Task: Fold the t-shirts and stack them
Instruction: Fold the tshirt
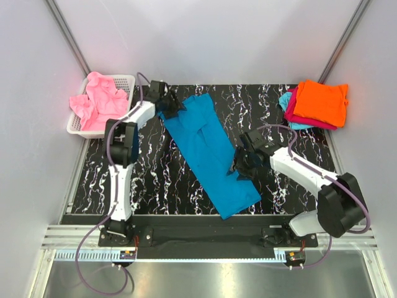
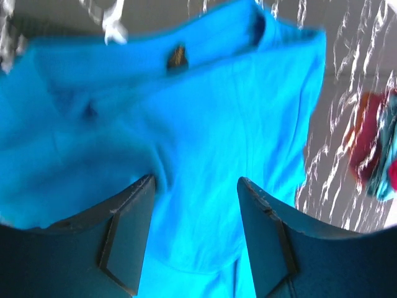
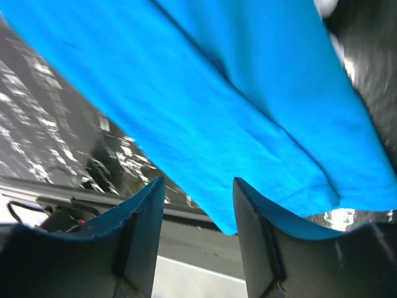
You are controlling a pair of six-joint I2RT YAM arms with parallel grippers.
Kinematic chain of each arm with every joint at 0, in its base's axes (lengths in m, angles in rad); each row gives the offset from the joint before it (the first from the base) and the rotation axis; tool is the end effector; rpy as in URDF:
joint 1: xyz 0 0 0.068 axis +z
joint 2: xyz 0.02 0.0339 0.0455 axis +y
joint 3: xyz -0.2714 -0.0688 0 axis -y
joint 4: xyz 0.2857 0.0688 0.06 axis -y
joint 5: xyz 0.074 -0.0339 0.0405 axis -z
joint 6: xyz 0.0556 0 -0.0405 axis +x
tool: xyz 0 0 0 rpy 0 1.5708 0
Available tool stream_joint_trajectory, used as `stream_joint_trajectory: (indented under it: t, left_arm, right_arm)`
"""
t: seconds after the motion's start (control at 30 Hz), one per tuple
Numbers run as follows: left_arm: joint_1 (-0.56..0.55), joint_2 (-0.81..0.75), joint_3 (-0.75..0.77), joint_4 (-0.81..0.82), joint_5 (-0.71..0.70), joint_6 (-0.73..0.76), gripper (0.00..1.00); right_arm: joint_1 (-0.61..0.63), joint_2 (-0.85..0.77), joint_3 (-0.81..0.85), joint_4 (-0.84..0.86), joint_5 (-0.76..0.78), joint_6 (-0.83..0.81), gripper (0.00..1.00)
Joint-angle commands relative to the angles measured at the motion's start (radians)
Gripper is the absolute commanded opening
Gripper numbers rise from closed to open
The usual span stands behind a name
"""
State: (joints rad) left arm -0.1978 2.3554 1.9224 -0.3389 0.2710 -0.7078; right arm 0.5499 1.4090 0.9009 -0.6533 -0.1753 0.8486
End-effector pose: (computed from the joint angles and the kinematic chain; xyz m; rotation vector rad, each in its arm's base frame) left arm 0.5733 -0.1301 0.1512 -0.4782 2.3894 -0.7475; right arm 0.2561 0.1684 0.1767 0.3770 2.8593 0.5792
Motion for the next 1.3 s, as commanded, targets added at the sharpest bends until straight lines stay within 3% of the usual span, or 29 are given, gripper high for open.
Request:
stream_joint_trajectory:
  t: [0.0,0.17,0.33,0.5,0.67,0.8,0.93,1.1,1.27]
  left_arm:
    - [0.001,-0.24,-0.141,0.225,0.011,0.019,0.61]
    - [-0.005,-0.46,-0.29,0.164,-0.107,0.056,0.61]
    - [-0.037,-0.634,-0.465,0.118,-0.259,0.062,0.61]
    - [-0.084,-0.693,-0.517,-0.003,-0.155,0.057,0.62]
    - [-0.163,-0.686,-0.614,-0.014,0.04,0.047,0.6]
    - [-0.262,-0.671,-0.668,0.024,0.098,0.034,0.58]
    - [-0.295,-0.647,-0.717,0.09,0.184,-0.008,0.58]
    - [-0.344,-0.622,-0.741,0.095,0.217,-0.03,0.57]
    - [-0.384,-0.59,-0.758,0.078,0.212,-0.028,0.58]
  right_arm:
    - [0.002,-0.012,0.139,-0.058,0.129,-0.089,0.56]
    - [-0.025,0.163,0.335,-0.059,0.154,-0.218,0.62]
    - [-0.085,0.511,0.625,-0.06,0.064,-0.416,0.63]
    - [-0.143,0.822,0.993,-0.085,-0.106,-0.523,0.61]
    - [-0.162,0.965,1.242,-0.062,-0.21,-0.586,0.6]
    - [-0.2,1.042,1.317,0.0,-0.366,-0.563,0.59]
    - [-0.22,1.082,1.33,0.113,-0.51,-0.51,0.58]
    - [-0.22,1.241,1.497,0.147,-0.715,-0.416,0.57]
    - [-0.22,1.32,1.521,0.152,-0.741,-0.382,0.54]
